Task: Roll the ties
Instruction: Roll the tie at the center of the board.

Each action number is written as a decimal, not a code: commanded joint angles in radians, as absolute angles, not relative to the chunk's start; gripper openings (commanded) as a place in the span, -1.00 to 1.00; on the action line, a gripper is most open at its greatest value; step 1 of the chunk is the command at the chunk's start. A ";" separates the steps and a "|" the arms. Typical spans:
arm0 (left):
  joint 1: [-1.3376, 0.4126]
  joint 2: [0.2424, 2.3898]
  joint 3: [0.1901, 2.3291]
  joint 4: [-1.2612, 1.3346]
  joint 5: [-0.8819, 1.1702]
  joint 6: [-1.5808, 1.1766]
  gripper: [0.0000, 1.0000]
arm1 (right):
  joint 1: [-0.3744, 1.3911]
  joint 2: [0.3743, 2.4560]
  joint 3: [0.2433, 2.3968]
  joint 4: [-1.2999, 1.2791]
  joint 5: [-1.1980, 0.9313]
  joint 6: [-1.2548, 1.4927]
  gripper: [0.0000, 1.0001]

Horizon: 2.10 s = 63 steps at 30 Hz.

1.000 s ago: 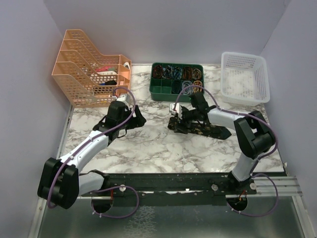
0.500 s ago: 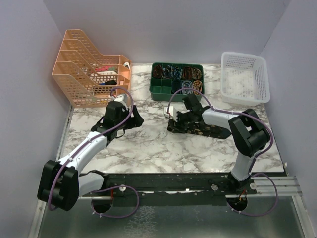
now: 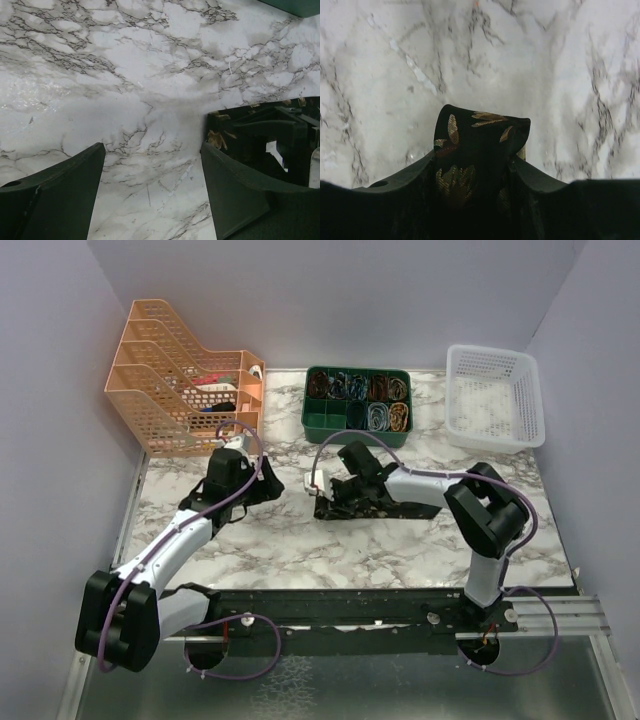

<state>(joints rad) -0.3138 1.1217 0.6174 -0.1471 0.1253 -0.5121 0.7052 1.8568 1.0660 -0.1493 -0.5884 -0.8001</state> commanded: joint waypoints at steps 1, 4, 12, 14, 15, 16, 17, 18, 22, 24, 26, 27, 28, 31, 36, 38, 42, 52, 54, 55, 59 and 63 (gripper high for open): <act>-0.290 1.082 0.602 -0.178 0.115 -0.508 0.57 | 0.783 1.919 1.115 -0.065 -0.580 -0.703 -0.07; -0.279 1.064 0.594 -0.188 0.107 -0.509 0.57 | 0.842 1.950 1.140 -0.013 -0.551 -0.645 -0.06; -0.261 1.026 0.574 -0.211 0.095 -0.523 0.57 | 0.893 1.992 1.192 0.026 -0.514 -0.601 0.48; -0.258 1.020 0.569 -0.211 0.090 -0.528 0.57 | 0.894 1.971 1.184 0.038 -0.519 -0.607 0.69; -0.257 1.018 0.570 -0.214 0.086 -0.531 0.57 | 0.893 1.959 1.180 0.039 -0.523 -0.618 0.81; -0.256 1.017 0.568 -0.215 0.082 -0.536 0.57 | 0.893 1.946 1.179 0.043 -0.522 -0.620 0.93; -0.255 1.015 0.569 -0.215 0.078 -0.541 0.57 | 0.893 1.932 1.171 0.060 -0.506 -0.613 0.99; -0.253 1.012 0.568 -0.214 0.075 -0.547 0.57 | 0.893 1.921 1.163 0.076 -0.491 -0.612 1.00; -0.252 1.004 0.559 -0.195 0.080 -0.565 0.57 | 0.891 1.870 1.144 0.101 -0.466 -0.610 1.00; -0.252 1.005 0.561 -0.195 0.082 -0.566 0.57 | 0.885 1.835 1.121 0.139 -0.437 -0.577 1.00; -0.252 1.004 0.562 -0.196 0.086 -0.563 0.57 | 0.876 1.782 1.090 0.183 -0.398 -0.531 1.00; -0.252 1.003 0.559 -0.195 0.086 -0.563 0.57 | 0.872 1.750 1.070 0.197 -0.412 -0.522 1.00; -0.252 1.002 0.559 -0.194 0.085 -0.563 0.57 | 0.869 1.718 1.043 0.214 -0.428 -0.514 1.00; -0.252 0.998 0.554 -0.185 0.087 -0.566 0.57 | 0.868 1.631 0.970 0.256 -0.424 -0.444 1.00; -0.252 1.007 0.536 -0.156 0.104 -0.577 0.57 | 0.832 1.568 0.915 0.269 -0.075 0.176 1.00; -0.252 1.008 0.508 -0.117 0.130 -0.586 0.57 | 0.778 1.624 1.025 0.017 -0.124 0.347 1.00; -0.252 1.002 0.445 -0.038 0.184 -0.603 0.57 | 0.753 1.630 0.961 0.033 -0.219 0.503 0.99; -0.252 0.993 0.348 0.096 0.204 -0.614 0.58 | 0.750 1.687 0.921 0.132 -0.308 0.621 0.55; -0.252 0.993 0.322 0.157 0.233 -0.637 0.58 | 0.750 1.687 0.902 0.166 -0.306 0.638 0.50; -0.252 0.994 0.310 0.187 0.250 -0.646 0.58 | 0.750 1.692 0.902 0.164 -0.299 0.641 0.44; -0.252 0.999 0.291 0.241 0.271 -0.649 0.58 | 0.749 1.719 0.924 0.132 -0.281 0.640 0.24; -0.252 0.997 0.282 0.251 0.270 -0.635 0.56 | 0.749 1.728 0.907 0.182 -0.304 0.654 0.15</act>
